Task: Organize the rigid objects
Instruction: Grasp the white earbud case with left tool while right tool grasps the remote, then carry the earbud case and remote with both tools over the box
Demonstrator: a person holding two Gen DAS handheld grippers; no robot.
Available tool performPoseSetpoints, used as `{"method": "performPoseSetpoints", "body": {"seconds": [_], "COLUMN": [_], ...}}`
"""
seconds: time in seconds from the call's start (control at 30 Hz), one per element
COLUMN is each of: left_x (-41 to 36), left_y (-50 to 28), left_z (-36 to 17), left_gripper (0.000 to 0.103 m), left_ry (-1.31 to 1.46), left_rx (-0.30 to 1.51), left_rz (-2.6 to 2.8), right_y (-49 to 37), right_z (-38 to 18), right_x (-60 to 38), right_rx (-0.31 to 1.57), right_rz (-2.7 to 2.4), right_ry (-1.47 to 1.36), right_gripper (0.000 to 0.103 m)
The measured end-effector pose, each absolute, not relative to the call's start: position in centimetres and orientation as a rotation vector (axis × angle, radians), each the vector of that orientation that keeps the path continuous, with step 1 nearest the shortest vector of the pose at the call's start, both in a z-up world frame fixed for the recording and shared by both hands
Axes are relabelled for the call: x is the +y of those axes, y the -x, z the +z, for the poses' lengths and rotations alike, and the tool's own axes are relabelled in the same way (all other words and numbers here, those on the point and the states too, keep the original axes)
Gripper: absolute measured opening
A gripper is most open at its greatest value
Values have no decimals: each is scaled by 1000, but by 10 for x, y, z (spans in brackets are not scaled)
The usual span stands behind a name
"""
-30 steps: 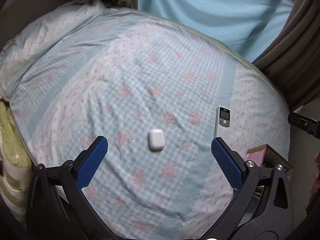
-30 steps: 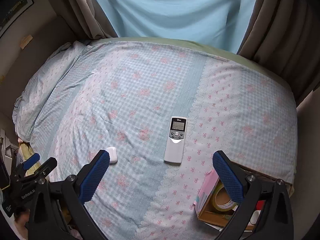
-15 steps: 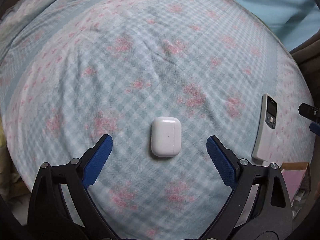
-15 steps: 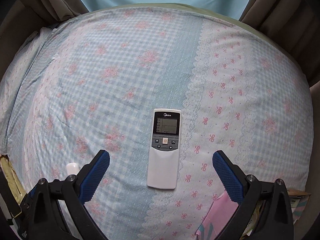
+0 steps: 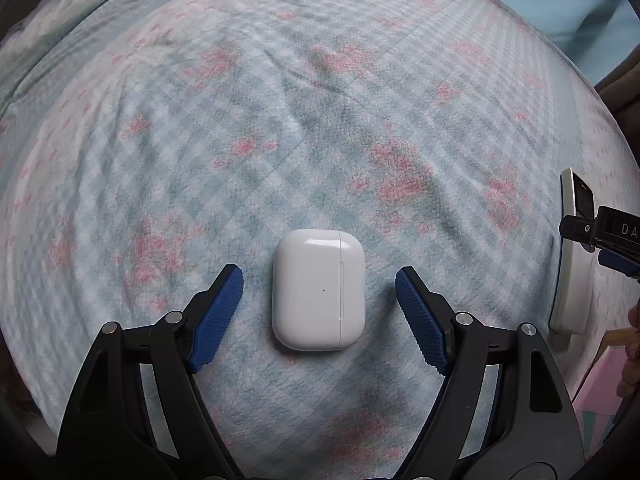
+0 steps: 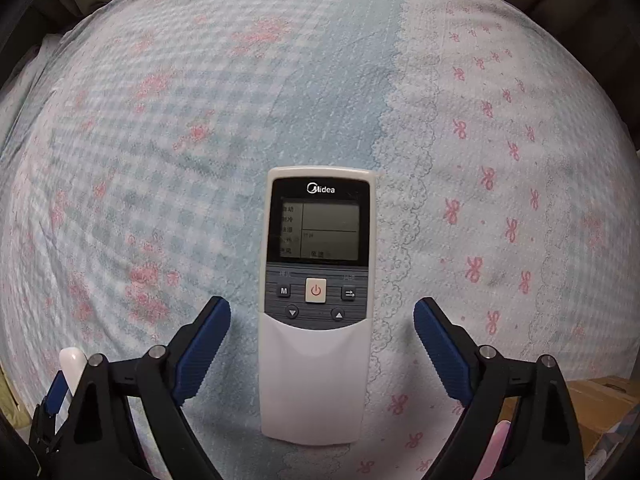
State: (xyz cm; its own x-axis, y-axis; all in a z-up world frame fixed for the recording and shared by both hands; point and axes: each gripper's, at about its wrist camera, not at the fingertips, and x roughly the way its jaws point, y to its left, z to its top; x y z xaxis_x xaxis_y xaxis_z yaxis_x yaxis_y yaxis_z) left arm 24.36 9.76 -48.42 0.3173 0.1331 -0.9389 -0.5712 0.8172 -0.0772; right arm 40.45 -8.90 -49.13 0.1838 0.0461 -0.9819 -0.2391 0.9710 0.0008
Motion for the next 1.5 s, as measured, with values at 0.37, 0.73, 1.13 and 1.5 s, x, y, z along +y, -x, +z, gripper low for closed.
{"method": "performPoseSetpoints", "body": {"seconds": [0.37, 0.73, 1.13, 1.5], "left_x": [92, 99, 104, 97], "left_y": [-251, -245, -233, -219], "left_z": [-486, -481, -456, -371], "left_gripper": [53, 41, 41, 41], "left_ry": [371, 382, 386, 319], "left_rx": [1165, 1158, 1126, 1032], "left_rz": [468, 436, 409, 319], "right_y": [-420, -421, -386, -340], "right_z": [-505, -502, -465, -380], "right_x": [-92, -79, -85, -87], "right_rx": [1384, 1357, 1311, 1208], "right_rz": [151, 162, 238, 317], "right_ry": [148, 155, 116, 52], "right_gripper": [80, 53, 53, 53]}}
